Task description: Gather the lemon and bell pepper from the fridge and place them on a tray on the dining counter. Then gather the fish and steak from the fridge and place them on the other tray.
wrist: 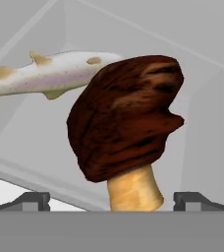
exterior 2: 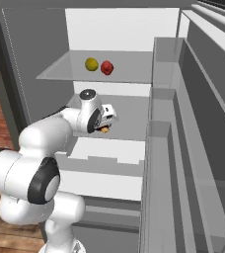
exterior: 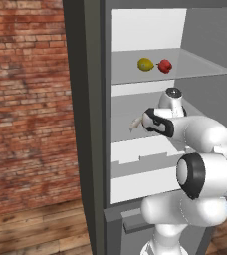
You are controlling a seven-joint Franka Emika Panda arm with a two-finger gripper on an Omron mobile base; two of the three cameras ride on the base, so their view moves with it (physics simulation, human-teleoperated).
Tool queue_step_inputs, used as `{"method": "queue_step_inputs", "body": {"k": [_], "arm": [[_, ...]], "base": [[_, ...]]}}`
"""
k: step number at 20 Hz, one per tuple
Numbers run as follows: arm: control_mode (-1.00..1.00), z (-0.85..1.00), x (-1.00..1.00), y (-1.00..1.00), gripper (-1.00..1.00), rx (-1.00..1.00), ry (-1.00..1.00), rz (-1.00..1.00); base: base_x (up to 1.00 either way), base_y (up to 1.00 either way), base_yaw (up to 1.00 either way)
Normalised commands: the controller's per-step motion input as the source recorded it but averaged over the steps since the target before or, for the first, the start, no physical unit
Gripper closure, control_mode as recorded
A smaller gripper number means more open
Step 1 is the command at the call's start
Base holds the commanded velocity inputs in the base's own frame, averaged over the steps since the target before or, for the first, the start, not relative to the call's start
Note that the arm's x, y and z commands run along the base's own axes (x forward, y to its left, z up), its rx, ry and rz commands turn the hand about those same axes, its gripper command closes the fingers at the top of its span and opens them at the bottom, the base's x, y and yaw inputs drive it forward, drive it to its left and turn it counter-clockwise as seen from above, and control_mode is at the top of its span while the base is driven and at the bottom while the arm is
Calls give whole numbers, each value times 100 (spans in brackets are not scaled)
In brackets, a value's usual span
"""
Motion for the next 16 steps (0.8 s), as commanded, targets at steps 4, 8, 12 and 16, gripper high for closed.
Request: {"method": "queue_step_inputs", "body": {"k": [4,8,12,16], "arm": [[-100,-12,19,-4,-100,0,1,0],[-100,-16,16,0,-100,0,2,0],[-100,-17,13,0,-100,0,2,0],[-100,-16,13,-1,-100,0,1,1]], "base": [[0,0,0],[0,0,0],[0,0,0],[0,0,0]]}}
